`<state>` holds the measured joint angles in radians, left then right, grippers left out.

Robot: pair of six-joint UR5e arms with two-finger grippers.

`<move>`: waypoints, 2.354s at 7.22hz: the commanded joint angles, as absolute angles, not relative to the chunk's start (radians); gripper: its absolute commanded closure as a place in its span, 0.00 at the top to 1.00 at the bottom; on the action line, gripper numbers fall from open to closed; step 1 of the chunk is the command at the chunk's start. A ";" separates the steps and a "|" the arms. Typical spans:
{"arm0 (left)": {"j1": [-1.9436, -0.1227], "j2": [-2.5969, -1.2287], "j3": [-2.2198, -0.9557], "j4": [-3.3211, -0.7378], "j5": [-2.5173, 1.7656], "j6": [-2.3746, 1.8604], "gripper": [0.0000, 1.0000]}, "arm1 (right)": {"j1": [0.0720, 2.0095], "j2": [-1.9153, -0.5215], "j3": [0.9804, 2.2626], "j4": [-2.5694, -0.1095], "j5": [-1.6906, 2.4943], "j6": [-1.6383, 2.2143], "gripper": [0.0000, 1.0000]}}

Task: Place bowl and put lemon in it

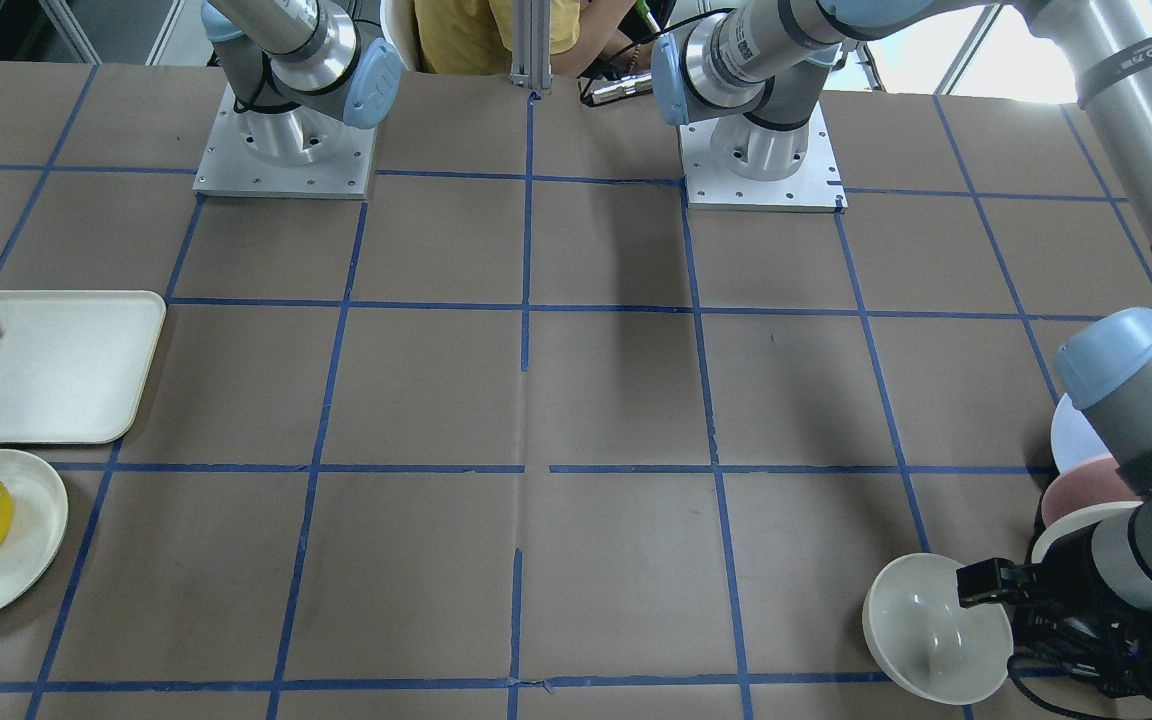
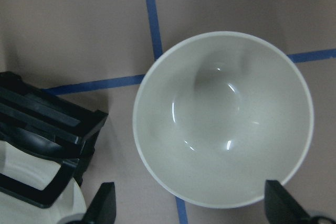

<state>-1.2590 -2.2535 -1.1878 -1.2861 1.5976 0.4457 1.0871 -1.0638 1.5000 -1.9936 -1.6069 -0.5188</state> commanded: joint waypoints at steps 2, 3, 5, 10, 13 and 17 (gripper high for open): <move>-1.227 -2.305 -1.190 -1.259 1.533 0.482 1.00 | 1.080 -0.990 1.499 -2.089 -1.615 -0.532 1.00; -1.226 -2.316 -1.195 -1.256 1.525 0.474 1.00 | 1.080 -0.982 1.500 -2.089 -1.617 -0.532 1.00; -1.224 -2.347 -1.206 -1.186 1.474 0.433 0.94 | 1.080 -0.957 1.500 -2.089 -1.615 -0.534 1.00; -1.223 -2.339 -1.219 -1.192 1.483 0.416 0.00 | 1.078 -0.966 1.499 -2.071 -1.621 -0.529 0.00; -1.223 -2.310 -1.207 -1.219 1.486 0.333 0.00 | 1.089 -1.066 1.482 -1.921 -1.646 -0.497 0.00; -1.398 -2.185 -1.232 -1.374 1.393 0.108 0.00 | 1.242 -1.340 1.480 -1.642 -1.609 -0.257 0.00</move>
